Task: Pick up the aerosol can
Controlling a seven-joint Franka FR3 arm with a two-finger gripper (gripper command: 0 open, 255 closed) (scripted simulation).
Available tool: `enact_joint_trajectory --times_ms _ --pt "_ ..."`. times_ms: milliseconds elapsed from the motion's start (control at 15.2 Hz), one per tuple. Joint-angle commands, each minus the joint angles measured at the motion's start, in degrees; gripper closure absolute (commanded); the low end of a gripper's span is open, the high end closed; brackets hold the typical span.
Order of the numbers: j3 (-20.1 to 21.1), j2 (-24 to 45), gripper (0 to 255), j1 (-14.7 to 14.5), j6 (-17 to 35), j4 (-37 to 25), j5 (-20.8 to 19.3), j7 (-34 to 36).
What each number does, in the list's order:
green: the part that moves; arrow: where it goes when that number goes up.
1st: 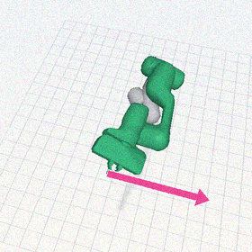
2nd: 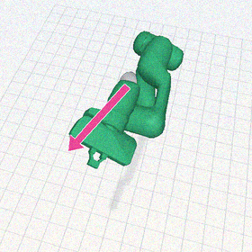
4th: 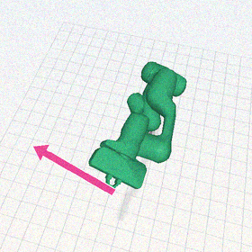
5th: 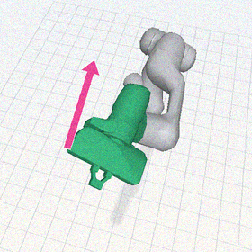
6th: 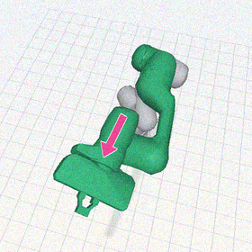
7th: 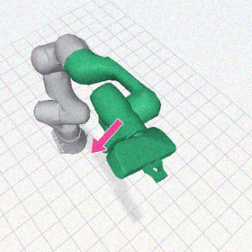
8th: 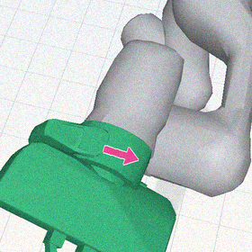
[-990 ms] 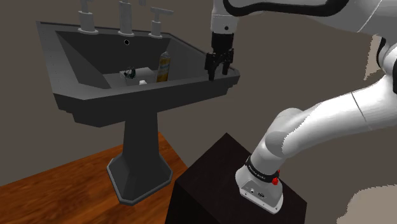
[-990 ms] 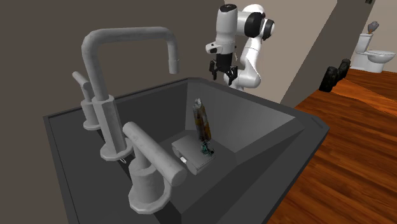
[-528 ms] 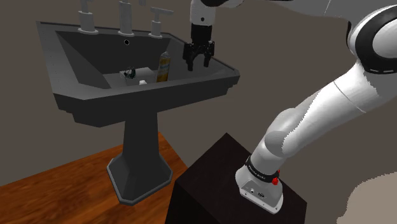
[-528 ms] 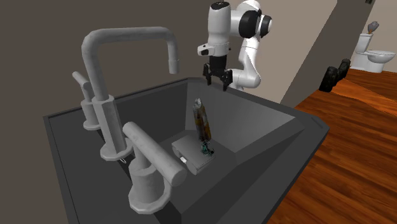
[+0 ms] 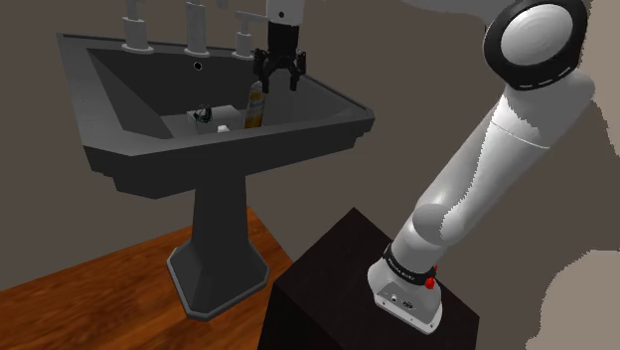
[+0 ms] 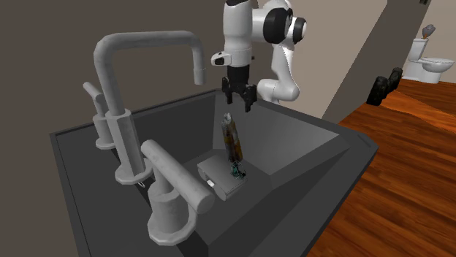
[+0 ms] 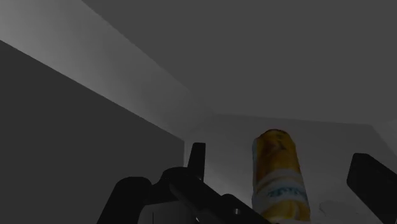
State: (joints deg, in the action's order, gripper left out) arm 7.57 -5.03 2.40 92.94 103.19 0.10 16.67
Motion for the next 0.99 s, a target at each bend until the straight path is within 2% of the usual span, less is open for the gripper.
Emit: enact_joint_trajectory --times_ms 0,264,858,924 --pt "0.20 4.67 0 -0.03 -0.14 -5.45 -0.09 1.46" --pt "0.21 13.11 0 -0.25 -1.69 -16.61 -0.43 3.71" --pt "0.14 12.49 0 -0.18 4.36 -9.94 -0.35 3.61" --pt "0.15 12.41 255 -0.18 4.37 -9.85 -0.34 3.62"
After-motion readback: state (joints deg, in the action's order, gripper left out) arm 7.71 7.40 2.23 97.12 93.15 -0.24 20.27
